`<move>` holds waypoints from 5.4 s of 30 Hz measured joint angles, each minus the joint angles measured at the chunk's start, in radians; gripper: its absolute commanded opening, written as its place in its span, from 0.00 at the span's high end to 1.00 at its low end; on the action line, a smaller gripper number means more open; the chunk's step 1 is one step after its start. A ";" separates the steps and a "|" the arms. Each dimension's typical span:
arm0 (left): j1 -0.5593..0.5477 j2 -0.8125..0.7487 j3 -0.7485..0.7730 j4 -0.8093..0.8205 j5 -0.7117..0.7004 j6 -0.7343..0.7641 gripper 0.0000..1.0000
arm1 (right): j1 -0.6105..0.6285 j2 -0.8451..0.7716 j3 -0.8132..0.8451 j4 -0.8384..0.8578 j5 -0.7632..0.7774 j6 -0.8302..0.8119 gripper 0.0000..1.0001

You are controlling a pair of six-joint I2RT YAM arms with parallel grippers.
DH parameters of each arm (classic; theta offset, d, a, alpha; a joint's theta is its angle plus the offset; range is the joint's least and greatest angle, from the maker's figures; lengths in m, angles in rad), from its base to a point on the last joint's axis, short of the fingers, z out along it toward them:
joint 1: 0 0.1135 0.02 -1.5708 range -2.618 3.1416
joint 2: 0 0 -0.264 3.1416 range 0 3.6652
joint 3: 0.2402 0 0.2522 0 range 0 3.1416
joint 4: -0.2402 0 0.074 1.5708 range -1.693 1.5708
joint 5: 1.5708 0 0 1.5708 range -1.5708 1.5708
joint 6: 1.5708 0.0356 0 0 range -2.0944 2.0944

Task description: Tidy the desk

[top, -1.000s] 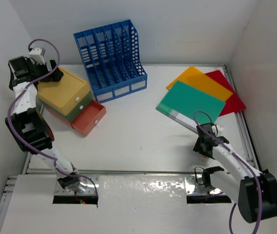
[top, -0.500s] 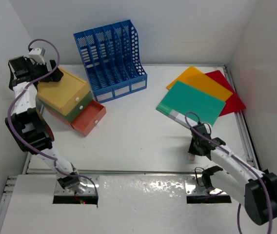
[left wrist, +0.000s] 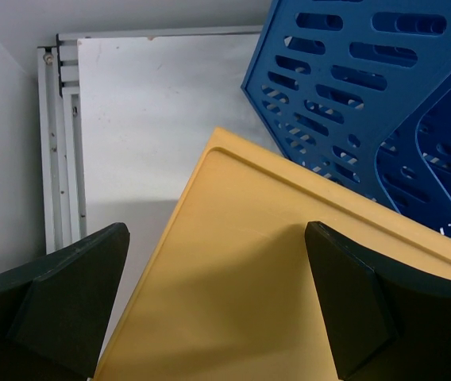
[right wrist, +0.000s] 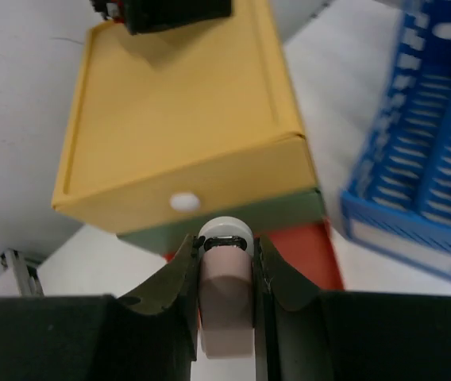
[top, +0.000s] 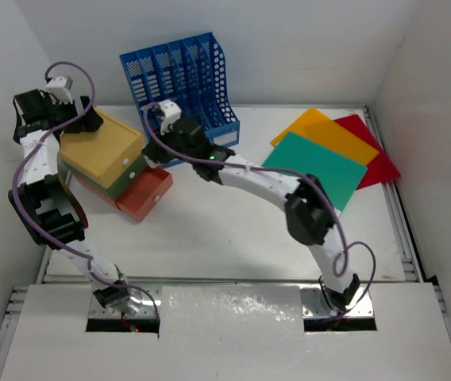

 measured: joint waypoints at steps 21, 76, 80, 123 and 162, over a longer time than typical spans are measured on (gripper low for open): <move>-0.010 0.005 0.012 -0.006 -0.032 -0.034 0.09 | 0.032 0.393 0.090 0.333 0.126 0.301 1.00; -0.034 0.033 0.035 0.050 -0.101 -0.036 0.09 | 0.097 0.524 0.092 0.504 -0.059 -0.063 1.00; -0.034 0.036 0.034 0.063 -0.108 -0.035 0.09 | 0.095 0.581 0.192 0.518 -0.037 -0.017 1.00; -0.044 -0.032 0.163 -0.256 -0.203 -0.005 0.00 | -1.080 -0.986 -1.214 -0.347 0.038 0.078 0.02; -0.791 -0.436 -0.060 -0.308 -0.346 0.072 0.02 | -1.312 -0.721 -1.590 0.427 -0.503 0.338 1.00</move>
